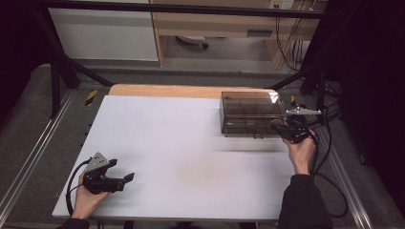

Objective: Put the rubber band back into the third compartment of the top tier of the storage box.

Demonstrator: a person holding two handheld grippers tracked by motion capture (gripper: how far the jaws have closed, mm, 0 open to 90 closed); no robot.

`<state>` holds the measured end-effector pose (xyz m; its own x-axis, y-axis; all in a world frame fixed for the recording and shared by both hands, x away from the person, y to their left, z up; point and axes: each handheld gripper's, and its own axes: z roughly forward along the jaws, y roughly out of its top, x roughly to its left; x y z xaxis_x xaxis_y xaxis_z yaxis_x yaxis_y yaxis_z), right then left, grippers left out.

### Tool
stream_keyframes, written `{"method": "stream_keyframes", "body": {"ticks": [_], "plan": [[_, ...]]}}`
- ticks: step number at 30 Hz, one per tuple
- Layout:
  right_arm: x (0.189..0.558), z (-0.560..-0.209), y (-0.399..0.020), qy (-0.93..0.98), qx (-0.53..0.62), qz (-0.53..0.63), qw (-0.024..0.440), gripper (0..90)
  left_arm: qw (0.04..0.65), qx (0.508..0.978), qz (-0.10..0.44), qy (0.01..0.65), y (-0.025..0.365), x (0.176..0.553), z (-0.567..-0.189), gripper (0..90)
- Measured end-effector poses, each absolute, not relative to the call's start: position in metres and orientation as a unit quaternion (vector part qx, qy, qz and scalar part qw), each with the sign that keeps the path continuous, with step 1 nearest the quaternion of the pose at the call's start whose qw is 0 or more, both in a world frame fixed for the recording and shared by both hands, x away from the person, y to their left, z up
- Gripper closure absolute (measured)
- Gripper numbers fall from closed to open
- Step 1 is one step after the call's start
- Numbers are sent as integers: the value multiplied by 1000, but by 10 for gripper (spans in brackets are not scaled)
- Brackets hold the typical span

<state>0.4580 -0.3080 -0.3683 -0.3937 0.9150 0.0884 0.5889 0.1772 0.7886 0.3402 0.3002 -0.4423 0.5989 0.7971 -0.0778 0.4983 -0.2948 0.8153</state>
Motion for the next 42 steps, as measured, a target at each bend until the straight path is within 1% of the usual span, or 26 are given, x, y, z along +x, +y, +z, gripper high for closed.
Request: {"method": "stream_keyframes", "body": {"ticks": [5, 9, 11, 13, 19, 24, 31, 34, 37, 42], "plan": [[458, -370, -309, 739, 511, 386, 209, 862, 428, 785, 175, 412, 300, 340, -442, 79], [457, -371, -308, 741, 508, 387, 208, 840, 427, 785, 175, 412, 300, 340, -442, 79], [457, -371, -308, 741, 503, 389, 215, 798, 428, 785, 175, 412, 300, 340, -442, 79], [456, -369, -307, 740, 500, 394, 217, 783, 428, 785, 175, 412, 300, 340, -442, 79], [450, -362, -305, 735, 490, 411, 227, 689, 428, 785, 175, 412, 301, 340, -442, 79], [444, -357, -302, 732, 483, 426, 222, 531, 428, 785, 174, 412, 301, 340, -442, 79], [433, -352, -293, 733, 469, 445, 212, 264, 427, 786, 174, 411, 300, 340, -442, 79], [429, -352, -289, 734, 463, 450, 210, 170, 427, 786, 173, 412, 300, 340, -443, 78], [425, -352, -286, 736, 455, 456, 210, 99, 427, 786, 174, 412, 300, 340, -443, 77], [416, -354, -280, 745, 445, 456, 200, 55, 427, 785, 173, 413, 300, 341, -443, 75]]}}
